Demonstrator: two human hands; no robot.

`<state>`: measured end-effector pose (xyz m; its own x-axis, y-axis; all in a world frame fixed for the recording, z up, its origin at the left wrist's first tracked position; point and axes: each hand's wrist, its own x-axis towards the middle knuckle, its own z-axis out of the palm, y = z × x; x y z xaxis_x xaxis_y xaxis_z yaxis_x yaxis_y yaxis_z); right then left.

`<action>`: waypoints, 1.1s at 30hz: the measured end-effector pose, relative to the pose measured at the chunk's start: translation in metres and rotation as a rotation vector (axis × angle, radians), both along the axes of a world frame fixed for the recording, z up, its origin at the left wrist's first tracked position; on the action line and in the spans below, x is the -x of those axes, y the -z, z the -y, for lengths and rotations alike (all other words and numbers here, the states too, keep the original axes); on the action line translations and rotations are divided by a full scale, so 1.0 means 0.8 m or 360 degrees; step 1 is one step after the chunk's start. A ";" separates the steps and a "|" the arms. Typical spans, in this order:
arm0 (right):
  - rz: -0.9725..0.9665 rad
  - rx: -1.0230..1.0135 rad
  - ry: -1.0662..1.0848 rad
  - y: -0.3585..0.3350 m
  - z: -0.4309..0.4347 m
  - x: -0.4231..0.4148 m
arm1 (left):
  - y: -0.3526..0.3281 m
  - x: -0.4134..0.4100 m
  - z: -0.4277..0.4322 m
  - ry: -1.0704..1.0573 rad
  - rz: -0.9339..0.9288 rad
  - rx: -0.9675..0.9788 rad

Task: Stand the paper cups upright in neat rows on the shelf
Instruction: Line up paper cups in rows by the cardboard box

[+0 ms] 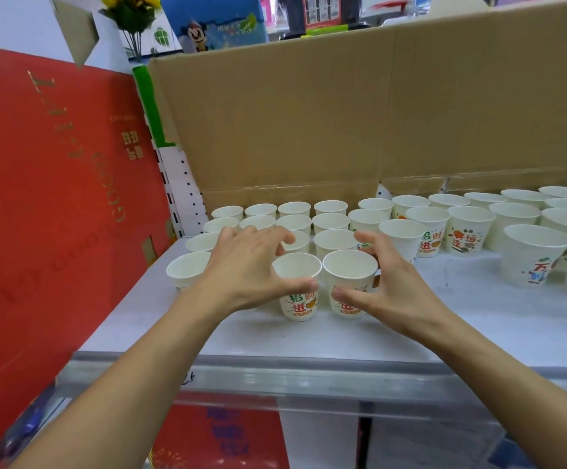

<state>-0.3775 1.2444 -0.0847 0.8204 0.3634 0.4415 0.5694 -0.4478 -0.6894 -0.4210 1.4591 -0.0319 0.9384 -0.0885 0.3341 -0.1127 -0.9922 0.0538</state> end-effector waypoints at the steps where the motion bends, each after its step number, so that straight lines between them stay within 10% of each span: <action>1: -0.0008 -0.0002 0.0007 0.000 0.000 -0.001 | 0.000 -0.001 0.000 0.0013 -0.0013 0.0030; 14: 0.0369 0.0269 0.0361 -0.037 0.056 -0.030 | -0.010 0.007 0.021 0.0272 -0.0054 0.0266; 21: 0.0556 0.1487 0.0325 -0.063 0.085 -0.092 | -0.043 -0.061 0.084 0.0393 -0.0137 0.0472; 29: -0.0055 0.1743 -0.0349 -0.124 0.171 -0.039 | -0.072 -0.152 0.107 0.0305 -0.0236 0.0320; 33: -0.0102 0.1357 -0.0352 -0.155 0.168 -0.064 | -0.065 -0.192 0.127 0.0312 -0.0446 0.0117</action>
<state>-0.3263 1.1097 0.0396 0.7061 0.7015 -0.0968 0.6757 -0.7083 -0.2043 -0.2673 1.3578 0.0199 0.9620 -0.2615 0.0779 -0.2716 -0.9453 0.1804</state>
